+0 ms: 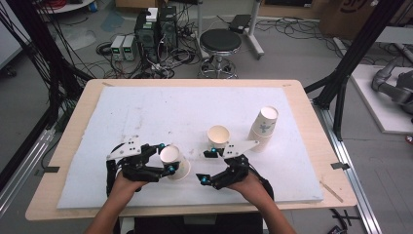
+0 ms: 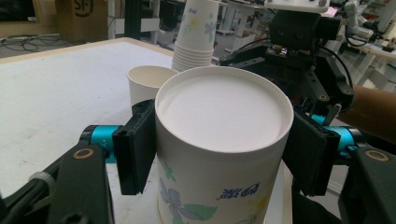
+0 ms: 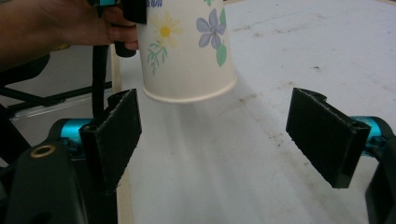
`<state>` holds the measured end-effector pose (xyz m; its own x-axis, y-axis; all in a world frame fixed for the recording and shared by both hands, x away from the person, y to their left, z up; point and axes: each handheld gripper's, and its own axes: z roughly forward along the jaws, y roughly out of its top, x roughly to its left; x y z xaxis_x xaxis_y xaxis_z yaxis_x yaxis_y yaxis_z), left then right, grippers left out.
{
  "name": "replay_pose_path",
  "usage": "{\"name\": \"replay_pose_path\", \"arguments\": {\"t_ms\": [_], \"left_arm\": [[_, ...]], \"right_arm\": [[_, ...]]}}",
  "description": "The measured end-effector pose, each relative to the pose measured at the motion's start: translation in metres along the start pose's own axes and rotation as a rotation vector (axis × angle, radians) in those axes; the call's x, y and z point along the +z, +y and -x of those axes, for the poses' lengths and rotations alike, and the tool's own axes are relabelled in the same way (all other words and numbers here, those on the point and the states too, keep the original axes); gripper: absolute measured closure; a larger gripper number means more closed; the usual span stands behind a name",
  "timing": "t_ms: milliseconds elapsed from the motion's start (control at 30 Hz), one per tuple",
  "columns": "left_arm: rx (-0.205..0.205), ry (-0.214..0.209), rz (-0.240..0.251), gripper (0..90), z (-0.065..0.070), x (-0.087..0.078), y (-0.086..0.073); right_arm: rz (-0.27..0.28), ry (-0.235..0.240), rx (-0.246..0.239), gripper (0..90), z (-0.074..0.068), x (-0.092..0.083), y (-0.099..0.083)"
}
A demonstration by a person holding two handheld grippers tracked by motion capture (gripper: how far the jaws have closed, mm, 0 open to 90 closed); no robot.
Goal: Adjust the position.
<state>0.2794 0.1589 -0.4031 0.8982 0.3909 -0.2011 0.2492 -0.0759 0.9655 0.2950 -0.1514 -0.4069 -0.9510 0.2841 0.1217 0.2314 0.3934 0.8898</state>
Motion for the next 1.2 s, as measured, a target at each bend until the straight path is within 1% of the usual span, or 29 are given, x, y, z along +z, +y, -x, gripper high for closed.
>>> {"name": "replay_pose_path", "arguments": {"t_ms": [33,67,100,133,167,233,333,400,433,467,533,633,800,1033,1067,1200], "left_arm": [[-0.003,-0.005,0.001,32.8,0.001,0.002,0.0],[0.001,-0.011,-0.003,32.9,0.002,0.003,0.001],[0.005,-0.017,-0.006,32.9,0.003,0.005,0.001],[0.007,-0.02,-0.01,32.9,0.003,0.006,0.002],[0.007,-0.027,-0.009,33.0,0.004,0.008,0.002],[0.01,-0.033,-0.014,33.0,0.006,0.011,0.003],[0.011,-0.05,-0.021,33.0,0.008,0.018,0.004],[0.021,-0.061,-0.027,33.0,0.01,0.022,0.005],[0.021,-0.067,-0.027,33.0,0.01,0.024,0.005],[0.023,-0.071,-0.03,33.0,0.011,0.025,0.006],[0.022,-0.076,-0.028,33.0,0.012,0.028,0.006],[0.023,-0.079,-0.032,33.0,0.013,0.03,0.007],[0.025,-0.085,-0.037,33.0,0.014,0.032,0.007],[0.02,-0.094,-0.025,32.9,0.016,0.034,0.006],[0.025,-0.094,-0.026,33.0,0.016,0.034,0.006],[0.029,-0.105,-0.018,33.0,0.018,0.035,0.006]], "right_arm": [[-0.001,0.002,-0.005,18.5,0.0,0.001,0.0],[-0.004,0.015,0.005,18.5,-0.001,0.002,0.0],[-0.006,0.016,0.005,18.5,-0.002,0.002,0.0],[0.002,0.015,-0.008,18.5,-0.001,0.003,0.0],[-0.005,0.024,0.003,18.4,-0.002,0.003,0.0],[-0.001,0.024,-0.009,18.5,-0.002,0.004,0.0],[0.001,0.031,-0.013,18.5,-0.003,0.005,0.001],[0.001,0.037,-0.015,18.5,-0.004,0.006,0.0],[-0.004,0.043,-0.006,18.5,-0.005,0.006,0.0],[-0.001,0.042,-0.014,18.5,-0.005,0.006,0.0],[0.003,0.045,-0.01,18.5,-0.005,0.006,0.0],[0.005,0.049,-0.005,18.5,-0.005,0.005,0.0],[0.005,0.053,-0.01,18.5,-0.006,0.007,0.0],[-0.008,0.069,-0.009,18.5,-0.008,0.014,0.001],[-0.009,0.07,-0.015,18.5,-0.007,0.016,0.001],[-0.013,0.074,-0.008,18.8,-0.008,0.02,0.001]]}}
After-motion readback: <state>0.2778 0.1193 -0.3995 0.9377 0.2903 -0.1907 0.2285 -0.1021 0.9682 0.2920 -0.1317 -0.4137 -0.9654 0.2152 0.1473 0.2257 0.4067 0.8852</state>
